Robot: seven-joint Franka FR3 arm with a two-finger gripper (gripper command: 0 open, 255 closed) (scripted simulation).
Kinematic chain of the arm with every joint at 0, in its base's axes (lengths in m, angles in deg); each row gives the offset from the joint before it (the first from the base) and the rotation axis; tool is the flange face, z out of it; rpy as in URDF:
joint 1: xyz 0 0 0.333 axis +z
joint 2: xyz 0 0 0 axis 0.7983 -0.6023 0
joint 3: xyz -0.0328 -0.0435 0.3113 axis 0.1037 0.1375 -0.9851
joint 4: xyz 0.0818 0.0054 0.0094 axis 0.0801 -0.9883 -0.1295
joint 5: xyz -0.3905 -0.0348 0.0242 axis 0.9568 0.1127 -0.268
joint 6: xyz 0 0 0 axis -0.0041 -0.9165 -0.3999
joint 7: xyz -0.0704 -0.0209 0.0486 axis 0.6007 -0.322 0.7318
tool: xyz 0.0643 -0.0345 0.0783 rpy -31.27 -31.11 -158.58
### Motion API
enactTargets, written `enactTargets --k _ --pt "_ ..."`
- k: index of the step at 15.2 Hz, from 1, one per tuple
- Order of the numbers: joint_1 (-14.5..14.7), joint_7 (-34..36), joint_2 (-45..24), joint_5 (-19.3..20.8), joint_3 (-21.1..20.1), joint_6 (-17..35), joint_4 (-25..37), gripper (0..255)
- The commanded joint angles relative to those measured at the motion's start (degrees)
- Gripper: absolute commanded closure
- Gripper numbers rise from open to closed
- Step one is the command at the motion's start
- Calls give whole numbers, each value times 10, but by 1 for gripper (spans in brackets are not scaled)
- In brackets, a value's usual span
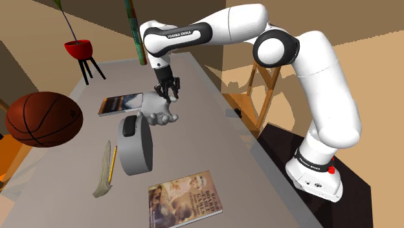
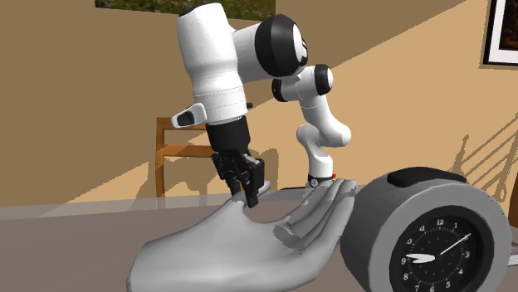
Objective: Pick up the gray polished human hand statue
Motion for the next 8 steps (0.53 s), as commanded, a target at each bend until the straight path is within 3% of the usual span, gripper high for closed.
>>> enactTargets --k 1,8 --pt "2 0 -1 0 -1 -7 7 255" --pt "6 2 -7 0 -1 -65 71 255"
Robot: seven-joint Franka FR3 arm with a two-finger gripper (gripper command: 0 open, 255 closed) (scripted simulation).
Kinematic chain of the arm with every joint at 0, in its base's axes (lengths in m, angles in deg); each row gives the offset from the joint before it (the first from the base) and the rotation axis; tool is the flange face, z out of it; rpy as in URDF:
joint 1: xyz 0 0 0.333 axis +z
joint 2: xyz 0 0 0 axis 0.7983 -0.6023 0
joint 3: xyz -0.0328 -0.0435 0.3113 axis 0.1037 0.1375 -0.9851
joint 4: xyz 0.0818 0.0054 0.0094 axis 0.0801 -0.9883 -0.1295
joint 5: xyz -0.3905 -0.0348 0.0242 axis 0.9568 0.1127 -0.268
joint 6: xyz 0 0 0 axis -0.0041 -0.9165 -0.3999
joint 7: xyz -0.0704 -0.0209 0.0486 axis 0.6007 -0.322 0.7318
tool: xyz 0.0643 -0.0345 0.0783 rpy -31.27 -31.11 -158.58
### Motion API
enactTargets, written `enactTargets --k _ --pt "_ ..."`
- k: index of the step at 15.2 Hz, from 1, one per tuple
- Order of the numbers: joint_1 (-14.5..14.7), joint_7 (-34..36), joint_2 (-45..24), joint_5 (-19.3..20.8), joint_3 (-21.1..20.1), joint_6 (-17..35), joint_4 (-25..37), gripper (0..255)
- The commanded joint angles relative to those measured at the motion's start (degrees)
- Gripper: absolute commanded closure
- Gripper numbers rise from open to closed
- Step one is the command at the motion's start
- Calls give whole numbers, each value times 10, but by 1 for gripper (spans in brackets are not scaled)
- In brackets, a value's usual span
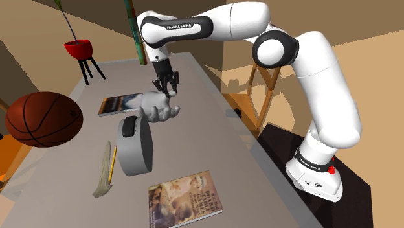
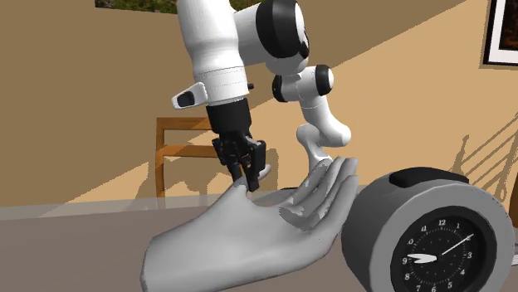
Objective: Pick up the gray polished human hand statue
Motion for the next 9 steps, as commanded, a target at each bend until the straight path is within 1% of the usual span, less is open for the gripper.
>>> enactTargets --k 1,7,9 --pt "2 0 -5 0 0 -21 28 255" --pt "9 2 -27 3 0 -83 112 255" --pt "9 2 -27 3 0 -85 114 255"
